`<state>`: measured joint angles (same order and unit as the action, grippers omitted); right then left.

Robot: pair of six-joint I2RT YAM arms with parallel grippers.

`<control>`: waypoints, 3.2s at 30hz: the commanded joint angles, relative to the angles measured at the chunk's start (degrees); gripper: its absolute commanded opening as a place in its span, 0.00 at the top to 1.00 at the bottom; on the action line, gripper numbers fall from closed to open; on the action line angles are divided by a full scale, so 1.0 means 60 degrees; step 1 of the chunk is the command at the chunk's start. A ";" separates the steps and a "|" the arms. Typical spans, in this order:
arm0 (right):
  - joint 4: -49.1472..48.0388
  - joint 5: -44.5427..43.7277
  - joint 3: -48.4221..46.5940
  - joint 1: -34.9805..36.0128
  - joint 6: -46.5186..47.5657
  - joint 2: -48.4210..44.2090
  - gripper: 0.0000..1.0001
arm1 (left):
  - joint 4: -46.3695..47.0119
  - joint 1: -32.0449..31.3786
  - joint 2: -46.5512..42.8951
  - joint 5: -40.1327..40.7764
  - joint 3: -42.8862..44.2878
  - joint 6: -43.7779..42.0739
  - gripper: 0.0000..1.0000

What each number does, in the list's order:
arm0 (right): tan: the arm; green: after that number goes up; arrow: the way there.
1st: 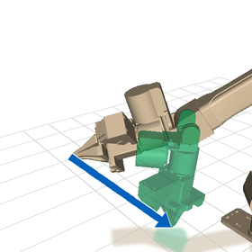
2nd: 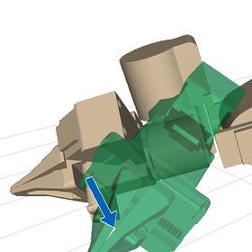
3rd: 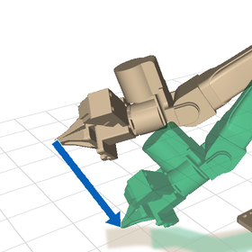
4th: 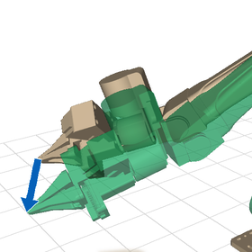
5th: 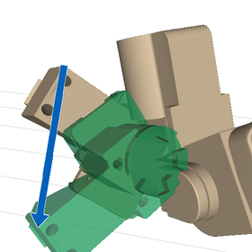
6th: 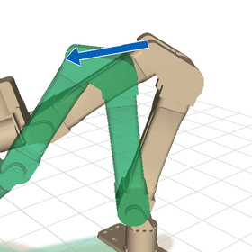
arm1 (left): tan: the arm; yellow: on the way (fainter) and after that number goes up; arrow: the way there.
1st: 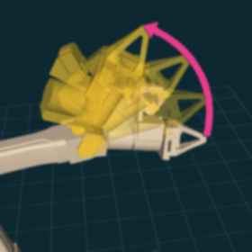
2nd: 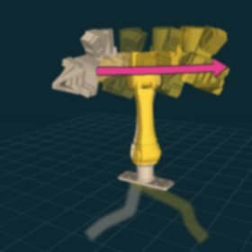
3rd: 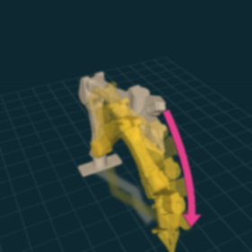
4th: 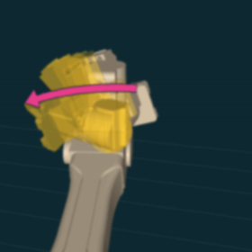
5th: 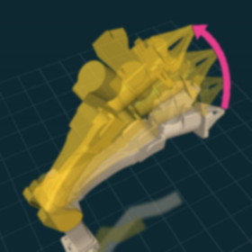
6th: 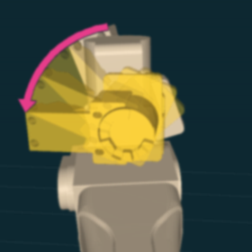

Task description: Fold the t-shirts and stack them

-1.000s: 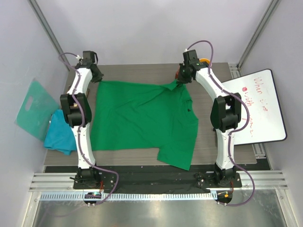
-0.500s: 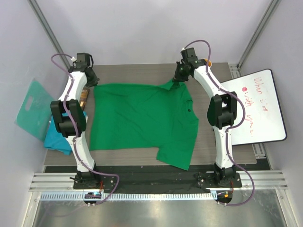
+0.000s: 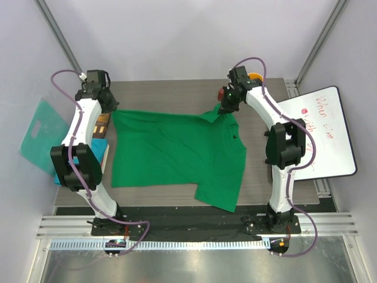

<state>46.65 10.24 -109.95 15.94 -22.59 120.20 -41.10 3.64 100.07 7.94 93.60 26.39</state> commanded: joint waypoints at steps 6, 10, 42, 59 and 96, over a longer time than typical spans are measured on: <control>0.0134 -0.0198 0.0953 0.0184 0.0235 -0.1416 0.99 | -0.0577 0.0067 -0.0083 -0.0137 -0.0864 -0.0268 1.00; 0.0456 0.0079 0.0572 0.0170 0.0161 -0.1167 0.99 | -0.1000 0.0053 0.0327 -0.0108 -0.0616 -0.0268 1.00; 0.0515 -0.0915 -0.2210 0.0389 -0.0146 0.0502 0.99 | -0.0767 0.0009 0.4224 0.0522 0.4188 -0.0106 1.00; -0.0070 -0.2469 -0.1904 0.0302 0.0425 -0.0229 0.99 | 0.0507 -0.0152 0.5133 0.0258 0.5185 -0.0312 1.00; 0.0471 0.0344 0.1258 0.0433 0.0176 -0.1122 0.99 | -0.0313 -0.0416 0.1237 0.0668 -0.0350 -0.0356 1.00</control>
<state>48.93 8.58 -105.65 17.96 -21.15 119.39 -41.12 1.45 111.63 12.29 95.26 23.62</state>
